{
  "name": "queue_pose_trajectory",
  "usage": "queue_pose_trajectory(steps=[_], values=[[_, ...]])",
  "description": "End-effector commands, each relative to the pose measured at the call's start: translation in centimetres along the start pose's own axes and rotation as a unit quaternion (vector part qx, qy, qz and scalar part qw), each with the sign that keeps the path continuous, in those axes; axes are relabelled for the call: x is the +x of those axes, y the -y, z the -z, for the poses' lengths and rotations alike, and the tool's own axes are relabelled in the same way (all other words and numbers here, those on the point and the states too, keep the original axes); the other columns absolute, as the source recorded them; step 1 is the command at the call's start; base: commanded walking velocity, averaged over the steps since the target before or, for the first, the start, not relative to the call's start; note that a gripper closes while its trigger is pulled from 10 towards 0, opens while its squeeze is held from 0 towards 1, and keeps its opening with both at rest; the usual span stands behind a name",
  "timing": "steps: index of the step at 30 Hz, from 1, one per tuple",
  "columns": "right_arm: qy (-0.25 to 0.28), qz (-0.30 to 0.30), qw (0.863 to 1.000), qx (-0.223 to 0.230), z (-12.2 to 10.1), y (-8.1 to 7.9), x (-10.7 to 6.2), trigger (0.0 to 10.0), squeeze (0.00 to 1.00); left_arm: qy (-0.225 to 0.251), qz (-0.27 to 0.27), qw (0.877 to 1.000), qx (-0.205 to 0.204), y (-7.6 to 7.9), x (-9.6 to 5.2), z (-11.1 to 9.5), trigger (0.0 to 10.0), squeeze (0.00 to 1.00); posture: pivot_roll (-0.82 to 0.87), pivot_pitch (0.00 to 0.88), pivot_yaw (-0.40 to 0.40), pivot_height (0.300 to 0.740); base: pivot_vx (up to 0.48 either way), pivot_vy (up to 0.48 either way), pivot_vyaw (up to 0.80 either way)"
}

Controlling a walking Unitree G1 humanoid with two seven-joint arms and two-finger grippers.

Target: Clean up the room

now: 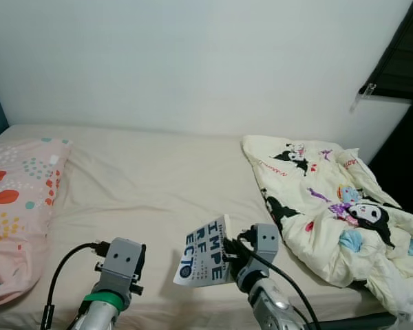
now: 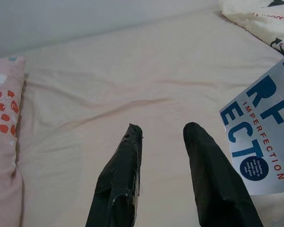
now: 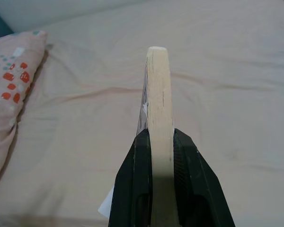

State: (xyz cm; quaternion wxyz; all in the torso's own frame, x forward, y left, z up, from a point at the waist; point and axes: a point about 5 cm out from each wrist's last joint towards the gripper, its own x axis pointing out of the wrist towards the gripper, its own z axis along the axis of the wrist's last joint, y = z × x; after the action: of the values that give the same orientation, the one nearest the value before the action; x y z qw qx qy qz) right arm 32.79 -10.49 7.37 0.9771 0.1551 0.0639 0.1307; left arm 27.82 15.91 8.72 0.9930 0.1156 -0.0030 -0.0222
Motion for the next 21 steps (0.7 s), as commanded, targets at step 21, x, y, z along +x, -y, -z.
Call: queue_pose_trajectory(steps=[21], values=[[0.002, -0.010, 1.000, 0.018, 0.17, -0.20, 0.01, 10.0, 0.00, -0.010, 0.010, 1.000, -0.003, 0.21, -0.63, 0.35, 10.0, 0.00, 0.09, 0.040, -0.041, 0.740, 0.000, 0.420, 0.00]])
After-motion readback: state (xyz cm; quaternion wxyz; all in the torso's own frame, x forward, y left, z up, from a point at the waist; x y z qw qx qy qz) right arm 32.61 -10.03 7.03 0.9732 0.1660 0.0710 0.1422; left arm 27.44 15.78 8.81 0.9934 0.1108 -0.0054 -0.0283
